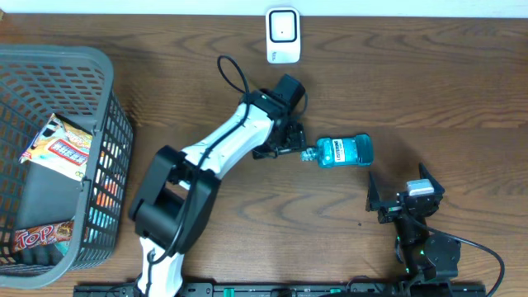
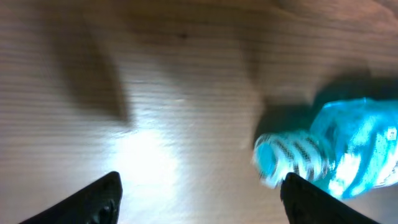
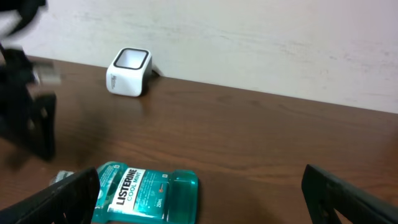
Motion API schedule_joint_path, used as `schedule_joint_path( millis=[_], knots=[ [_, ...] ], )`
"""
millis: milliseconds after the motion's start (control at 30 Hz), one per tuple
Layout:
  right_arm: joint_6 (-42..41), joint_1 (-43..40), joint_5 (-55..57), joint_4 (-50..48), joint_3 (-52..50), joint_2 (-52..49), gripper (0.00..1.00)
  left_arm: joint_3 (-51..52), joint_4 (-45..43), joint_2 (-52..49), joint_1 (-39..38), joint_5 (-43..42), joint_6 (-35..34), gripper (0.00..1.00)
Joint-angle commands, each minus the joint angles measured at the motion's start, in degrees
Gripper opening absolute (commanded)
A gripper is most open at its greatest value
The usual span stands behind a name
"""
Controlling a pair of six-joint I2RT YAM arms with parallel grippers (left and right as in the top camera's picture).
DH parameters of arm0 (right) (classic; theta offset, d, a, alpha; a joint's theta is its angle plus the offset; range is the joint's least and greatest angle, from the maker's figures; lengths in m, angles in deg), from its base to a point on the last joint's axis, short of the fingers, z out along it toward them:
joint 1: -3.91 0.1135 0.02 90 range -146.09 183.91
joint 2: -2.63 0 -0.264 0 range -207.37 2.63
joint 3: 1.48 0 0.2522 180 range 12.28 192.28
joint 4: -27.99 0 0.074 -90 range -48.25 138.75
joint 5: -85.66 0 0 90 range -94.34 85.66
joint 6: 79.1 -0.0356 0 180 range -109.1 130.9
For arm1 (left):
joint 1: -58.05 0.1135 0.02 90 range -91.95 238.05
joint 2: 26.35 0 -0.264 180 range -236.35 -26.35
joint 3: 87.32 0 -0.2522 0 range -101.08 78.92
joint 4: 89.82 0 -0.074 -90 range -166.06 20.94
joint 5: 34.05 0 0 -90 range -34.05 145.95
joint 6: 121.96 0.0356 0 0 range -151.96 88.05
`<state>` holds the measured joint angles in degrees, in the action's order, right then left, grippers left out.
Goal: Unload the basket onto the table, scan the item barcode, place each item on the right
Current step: 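Release the bottle on the table beside the scanner, then return the left gripper to the basket and grasp the yellow snack bag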
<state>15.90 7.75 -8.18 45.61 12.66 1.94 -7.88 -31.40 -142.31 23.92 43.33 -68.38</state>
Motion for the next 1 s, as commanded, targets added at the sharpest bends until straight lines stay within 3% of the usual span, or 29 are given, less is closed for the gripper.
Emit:
schedule_joint_path(
  millis=[0,133,300,400,500,600,767,967],
  knots=[
    [-0.7,0.2,0.1,0.2,-0.1,0.2,0.99,-7.6,3.6,10.1,2.1,8.7,10.9,0.86],
    [-0.7,0.2,0.1,0.2,-0.1,0.2,0.99,-12.2,6.3,20.5,4.8,20.4,16.3,0.91],
    [-0.7,0.2,0.1,0.2,-0.1,0.2,0.99,-13.1,4.7,34.3,12.6,35.2,16.3,0.95],
    [-0.7,0.2,0.1,0.2,-0.1,0.2,0.99,-13.1,5.5,39.6,21.5,37.6,16.0,0.95],
    [-0.7,0.2,0.1,0.2,-0.1,0.2,0.99,-13.1,8.7,41.6,32.5,37.5,10.6,0.95],
    [-0.7,0.2,0.1,0.2,-0.1,0.2,0.99,-11.7,12.1,41.1,44.3,33.4,5.0,0.95],
    [-0.7,0.2,0.1,0.2,-0.1,0.2,0.99,-4.4,10.5,38.3,59.6,17.7,5.1,0.95],
    [-0.7,0.2,0.1,0.2,-0.1,0.2,0.99,9.7,0.1,35.0,71.0,6.3,9.4,0.96]
  ],
)
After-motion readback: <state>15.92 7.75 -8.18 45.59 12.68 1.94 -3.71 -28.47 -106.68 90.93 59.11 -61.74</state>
